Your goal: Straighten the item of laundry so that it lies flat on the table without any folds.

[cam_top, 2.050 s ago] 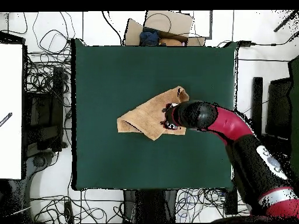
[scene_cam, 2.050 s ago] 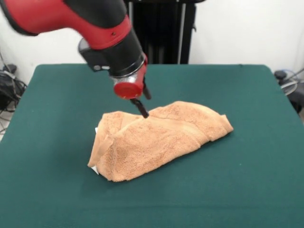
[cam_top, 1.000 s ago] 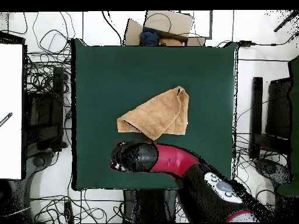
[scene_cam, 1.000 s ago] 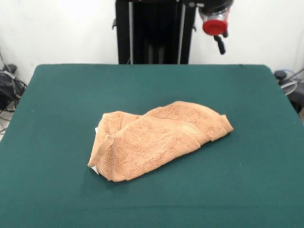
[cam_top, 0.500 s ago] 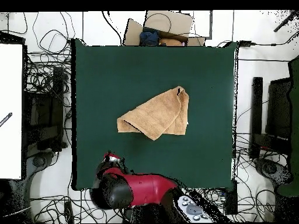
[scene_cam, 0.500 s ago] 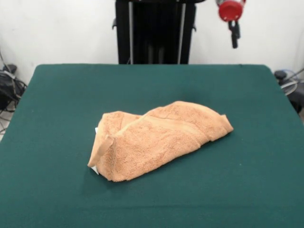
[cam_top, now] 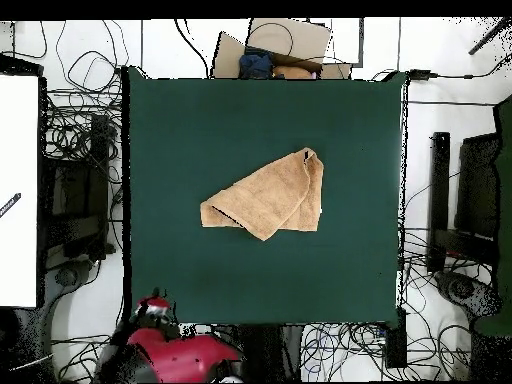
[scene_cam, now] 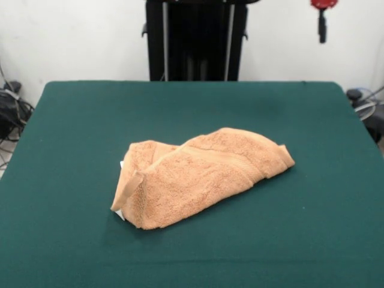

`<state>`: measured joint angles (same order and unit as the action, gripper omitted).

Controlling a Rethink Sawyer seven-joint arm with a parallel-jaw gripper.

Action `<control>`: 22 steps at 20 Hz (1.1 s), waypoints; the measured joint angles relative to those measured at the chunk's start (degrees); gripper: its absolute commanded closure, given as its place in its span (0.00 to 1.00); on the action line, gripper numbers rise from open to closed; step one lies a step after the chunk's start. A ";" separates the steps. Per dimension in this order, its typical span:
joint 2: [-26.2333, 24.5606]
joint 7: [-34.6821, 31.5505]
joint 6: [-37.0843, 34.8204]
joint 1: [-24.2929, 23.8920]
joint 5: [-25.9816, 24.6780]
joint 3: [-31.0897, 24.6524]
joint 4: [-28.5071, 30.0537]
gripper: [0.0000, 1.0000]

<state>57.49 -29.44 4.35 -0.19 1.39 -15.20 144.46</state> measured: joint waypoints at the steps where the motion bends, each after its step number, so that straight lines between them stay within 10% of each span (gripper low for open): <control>1: -0.08 0.00 0.01 1.68 0.52 0.99 -0.09 0.00; 9: -8.32 0.00 6.16 31.39 12.82 18.64 -2.36 0.00; 22: -21.83 0.00 19.26 45.81 25.34 30.22 -3.30 0.00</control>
<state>35.66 -29.44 23.62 45.62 26.73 15.02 141.16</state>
